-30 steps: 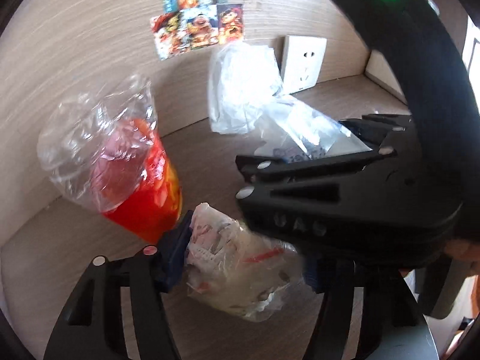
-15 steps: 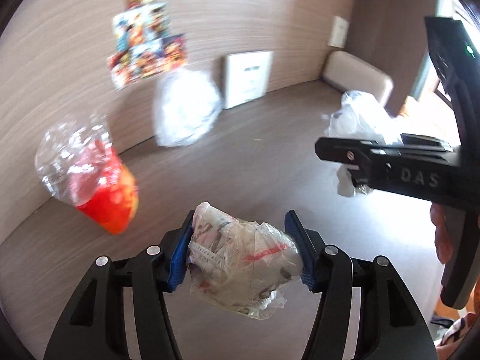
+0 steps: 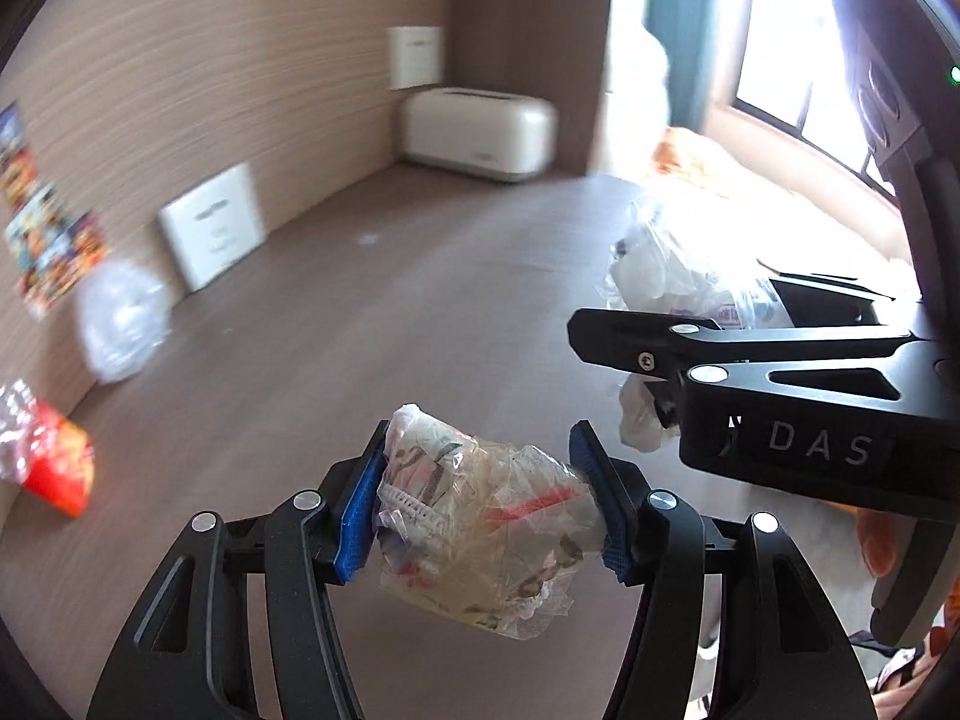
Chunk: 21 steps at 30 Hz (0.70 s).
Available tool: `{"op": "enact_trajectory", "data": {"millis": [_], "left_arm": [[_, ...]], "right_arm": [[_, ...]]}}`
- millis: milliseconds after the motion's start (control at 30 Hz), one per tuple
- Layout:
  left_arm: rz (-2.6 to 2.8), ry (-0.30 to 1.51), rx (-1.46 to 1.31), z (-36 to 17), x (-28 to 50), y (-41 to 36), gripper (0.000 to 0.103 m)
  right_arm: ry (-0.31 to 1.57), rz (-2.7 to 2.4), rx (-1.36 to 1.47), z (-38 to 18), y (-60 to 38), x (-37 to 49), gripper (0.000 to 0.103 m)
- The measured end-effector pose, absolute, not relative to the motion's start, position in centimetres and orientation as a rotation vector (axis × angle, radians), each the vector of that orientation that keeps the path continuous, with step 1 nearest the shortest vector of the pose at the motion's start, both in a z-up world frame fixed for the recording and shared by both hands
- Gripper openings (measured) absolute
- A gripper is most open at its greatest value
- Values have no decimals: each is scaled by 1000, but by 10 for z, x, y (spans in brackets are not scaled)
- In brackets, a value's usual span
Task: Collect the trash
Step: 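Carry both bags over the white bin and open both tools to drop them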
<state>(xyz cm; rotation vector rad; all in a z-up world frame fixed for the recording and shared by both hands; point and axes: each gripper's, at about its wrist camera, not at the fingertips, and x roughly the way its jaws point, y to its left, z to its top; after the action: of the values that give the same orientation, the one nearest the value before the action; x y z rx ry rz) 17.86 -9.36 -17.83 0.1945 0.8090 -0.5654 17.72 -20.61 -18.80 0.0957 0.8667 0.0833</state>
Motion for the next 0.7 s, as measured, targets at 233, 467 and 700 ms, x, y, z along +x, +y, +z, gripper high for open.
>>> {"op": "enact_trajectory", "data": {"millis": [233,467,700], "left_arm": [[-738,816,244,-183,123,-164,58],[-883,839,317,-203,62,-222,58],[-1006,861,406,-241,18,-276,58]], "right_arm": [[855,-73,154,-183,-267,103,56],[880,-236,216,-197,-321,25,56],[925,-371,273,-229,-359,-27,56]]}}
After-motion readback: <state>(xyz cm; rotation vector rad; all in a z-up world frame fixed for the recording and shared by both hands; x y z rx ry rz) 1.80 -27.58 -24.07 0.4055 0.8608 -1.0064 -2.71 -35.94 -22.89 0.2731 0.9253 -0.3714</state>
